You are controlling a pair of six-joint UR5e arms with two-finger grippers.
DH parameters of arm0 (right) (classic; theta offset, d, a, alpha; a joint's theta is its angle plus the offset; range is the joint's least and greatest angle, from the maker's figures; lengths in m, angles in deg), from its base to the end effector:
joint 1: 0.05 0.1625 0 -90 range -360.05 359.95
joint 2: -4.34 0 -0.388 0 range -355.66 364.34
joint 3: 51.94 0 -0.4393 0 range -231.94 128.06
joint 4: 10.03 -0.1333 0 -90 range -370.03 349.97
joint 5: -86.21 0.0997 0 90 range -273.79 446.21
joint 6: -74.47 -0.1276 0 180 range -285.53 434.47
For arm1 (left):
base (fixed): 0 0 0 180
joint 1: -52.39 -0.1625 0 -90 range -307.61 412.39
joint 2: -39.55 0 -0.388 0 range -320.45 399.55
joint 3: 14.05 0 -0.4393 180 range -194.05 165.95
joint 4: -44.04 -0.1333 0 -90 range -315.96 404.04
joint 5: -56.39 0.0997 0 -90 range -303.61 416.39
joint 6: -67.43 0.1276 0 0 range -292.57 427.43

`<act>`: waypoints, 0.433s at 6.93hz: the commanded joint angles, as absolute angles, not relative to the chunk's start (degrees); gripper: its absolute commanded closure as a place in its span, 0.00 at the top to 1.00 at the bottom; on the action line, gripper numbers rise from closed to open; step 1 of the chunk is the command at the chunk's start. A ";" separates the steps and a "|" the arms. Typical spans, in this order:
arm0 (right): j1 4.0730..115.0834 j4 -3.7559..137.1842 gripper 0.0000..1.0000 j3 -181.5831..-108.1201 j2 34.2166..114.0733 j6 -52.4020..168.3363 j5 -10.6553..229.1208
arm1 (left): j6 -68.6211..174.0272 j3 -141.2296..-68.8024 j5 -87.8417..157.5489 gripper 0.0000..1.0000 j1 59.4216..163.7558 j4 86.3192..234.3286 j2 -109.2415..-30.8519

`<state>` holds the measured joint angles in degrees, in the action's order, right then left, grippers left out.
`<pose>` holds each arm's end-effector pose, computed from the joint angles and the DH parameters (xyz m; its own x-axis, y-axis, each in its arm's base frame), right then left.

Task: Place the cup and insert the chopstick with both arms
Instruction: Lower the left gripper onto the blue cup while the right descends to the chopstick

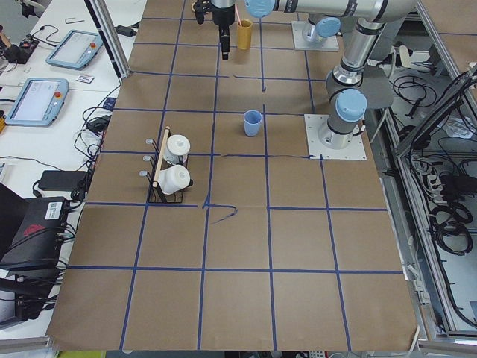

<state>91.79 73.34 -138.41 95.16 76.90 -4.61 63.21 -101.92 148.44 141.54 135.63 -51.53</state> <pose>0.1483 -0.5225 0.4523 -0.9971 -0.0750 0.0126 -0.0744 0.9964 0.0404 -0.1206 -0.5469 0.4300 -0.9955 -0.0880 -0.0364 -0.0883 0.9961 0.0068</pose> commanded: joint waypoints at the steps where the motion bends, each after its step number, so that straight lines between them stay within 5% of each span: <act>1: 91.79 73.38 1.00 -138.52 95.04 77.18 -4.23 | 69.26 -111.19 148.41 1.00 137.50 125.51 -52.30; 3: 91.79 73.46 1.00 -138.95 95.13 76.67 -5.02 | 71.38 -126.03 148.76 1.00 135.36 114.32 -52.65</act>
